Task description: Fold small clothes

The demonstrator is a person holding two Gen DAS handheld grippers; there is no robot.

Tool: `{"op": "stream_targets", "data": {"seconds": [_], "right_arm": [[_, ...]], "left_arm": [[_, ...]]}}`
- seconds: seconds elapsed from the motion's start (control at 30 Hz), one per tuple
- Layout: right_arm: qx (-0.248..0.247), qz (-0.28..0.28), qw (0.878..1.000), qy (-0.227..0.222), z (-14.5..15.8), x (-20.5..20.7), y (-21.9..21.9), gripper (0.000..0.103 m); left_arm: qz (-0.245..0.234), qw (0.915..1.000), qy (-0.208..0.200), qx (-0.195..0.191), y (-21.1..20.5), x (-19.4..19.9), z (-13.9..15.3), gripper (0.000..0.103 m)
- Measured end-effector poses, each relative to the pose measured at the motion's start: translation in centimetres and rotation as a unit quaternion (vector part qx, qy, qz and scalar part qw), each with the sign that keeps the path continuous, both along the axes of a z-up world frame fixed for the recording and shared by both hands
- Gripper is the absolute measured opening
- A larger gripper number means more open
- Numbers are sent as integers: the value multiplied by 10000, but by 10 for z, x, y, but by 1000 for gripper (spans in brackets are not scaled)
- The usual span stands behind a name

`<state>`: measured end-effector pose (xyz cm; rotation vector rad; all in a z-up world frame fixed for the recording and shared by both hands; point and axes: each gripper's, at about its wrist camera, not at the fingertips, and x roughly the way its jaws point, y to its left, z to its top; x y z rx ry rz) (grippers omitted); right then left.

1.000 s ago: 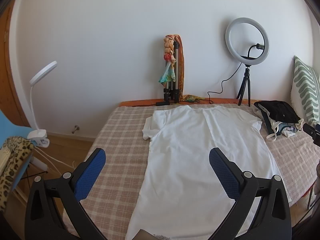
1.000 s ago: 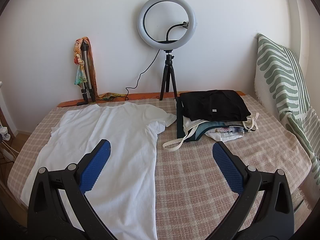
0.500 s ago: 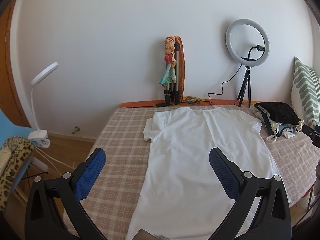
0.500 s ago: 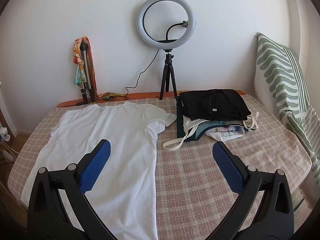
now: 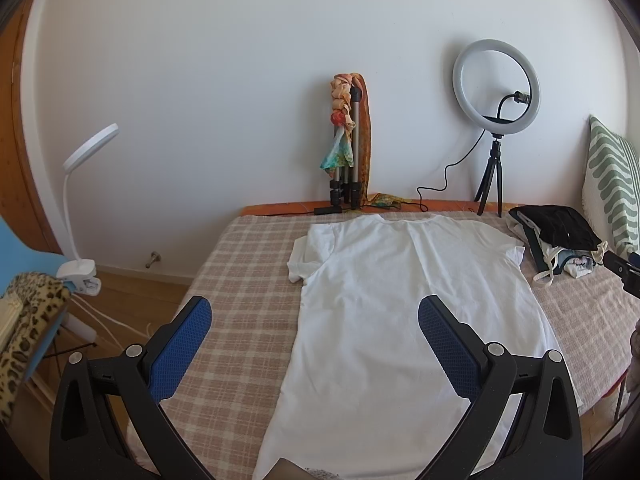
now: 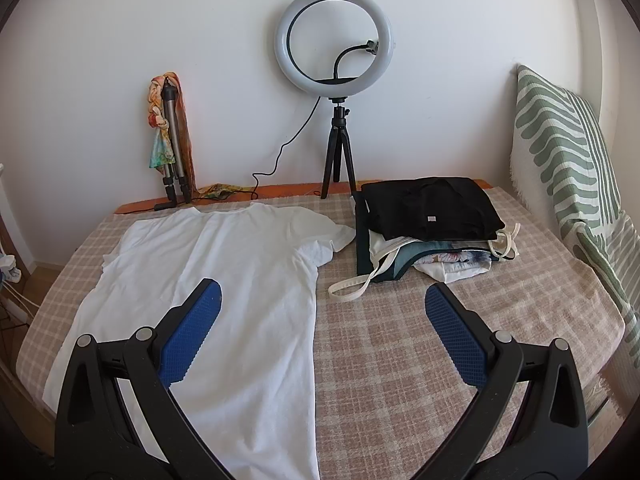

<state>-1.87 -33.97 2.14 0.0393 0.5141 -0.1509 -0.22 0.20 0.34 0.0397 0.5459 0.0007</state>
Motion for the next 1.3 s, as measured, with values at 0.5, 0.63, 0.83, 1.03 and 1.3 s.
{"op": "stream_targets", "data": {"seconds": [0.5,0.63,0.83,1.03,1.3], "right_arm": [[6,9,10000,17,-1,2,3,103],[12,15,10000,15,-1,2,3,103],[36,33,10000,36,-3,4,6,103],[51,50,10000,49,-4,8,11,103],[46,156,9999,59,-3,15,27,103]], "left_arm": [[9,10000,-1,-11,2,0,2,103],[27,10000,23,-26,7,3,3,103],[40,10000,22,-11,8,2,2,103],[78,10000,40,11,11,1,-2,103],[159,9998,90,29,22,-1,-6,103]]}}
